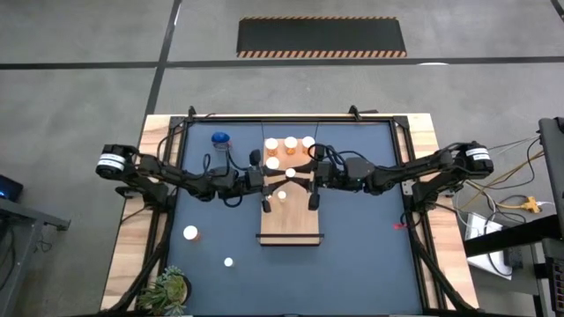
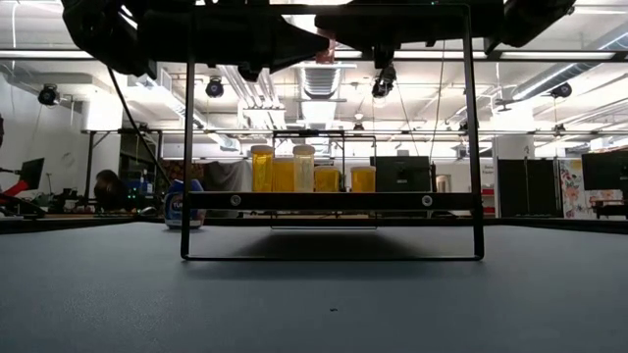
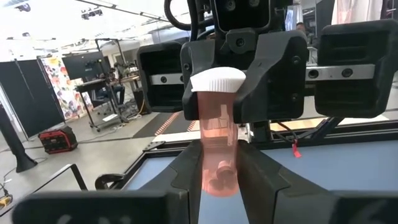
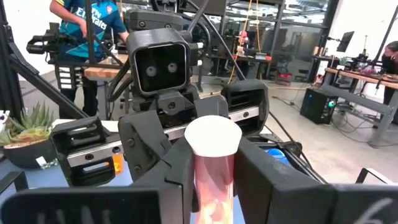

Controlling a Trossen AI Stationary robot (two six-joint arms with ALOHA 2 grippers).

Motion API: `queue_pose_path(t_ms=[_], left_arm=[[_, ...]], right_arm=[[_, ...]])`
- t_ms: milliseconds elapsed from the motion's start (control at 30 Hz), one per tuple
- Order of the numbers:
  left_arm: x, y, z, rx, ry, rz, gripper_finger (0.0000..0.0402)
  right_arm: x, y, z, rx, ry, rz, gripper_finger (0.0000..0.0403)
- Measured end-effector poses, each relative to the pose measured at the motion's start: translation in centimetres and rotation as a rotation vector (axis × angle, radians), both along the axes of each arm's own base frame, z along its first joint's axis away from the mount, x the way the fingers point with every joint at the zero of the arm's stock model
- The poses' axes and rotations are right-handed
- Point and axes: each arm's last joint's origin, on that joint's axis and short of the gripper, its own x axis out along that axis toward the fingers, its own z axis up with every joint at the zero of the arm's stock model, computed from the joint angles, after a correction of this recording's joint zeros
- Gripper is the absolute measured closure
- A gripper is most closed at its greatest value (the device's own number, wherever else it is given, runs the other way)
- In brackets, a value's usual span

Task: Pick and place medicine bottles onto shelf by color
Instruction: Put the small pink pill bottle on the shelf

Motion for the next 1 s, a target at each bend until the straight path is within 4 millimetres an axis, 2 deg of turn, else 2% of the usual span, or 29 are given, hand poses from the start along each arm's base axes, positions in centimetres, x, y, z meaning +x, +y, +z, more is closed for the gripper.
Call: queue_pose_path(t_ms=[133,400,533,633,800,1000], left_arm=[[0.0,0.0,-0.1,0.006,0.005,-0.003,0.032],[-0.1,0.0,0.0,0.011,0.011,-0.003,0.0228],[-0.2,0.0,-0.3,0.013,0.073,-0.001,0.0197],[-0.7,0.0,-0.1,0.015,0.132,-0.001,0.0187],[-2.3,0.0,1.2,0.018,0.203,-0.006,0.0185],[-4.6,-0.2,3.3,0.014,0.174,-0.019,0.0185]], right_arm=[[0.0,0.0,-0.1,0.012,0.012,0.001,0.0311],[-0.1,0.0,-0.5,0.034,0.061,0.0,0.0306],[-0.1,0.0,-1.1,0.034,0.124,-0.001,0.0305],[-0.4,0.0,-1.7,0.033,0.203,-0.003,0.0305],[-0.8,-0.2,-2.8,0.062,0.336,-0.014,0.0305],[-2.0,-0.2,-5.2,0.095,0.394,-0.023,0.0305]])
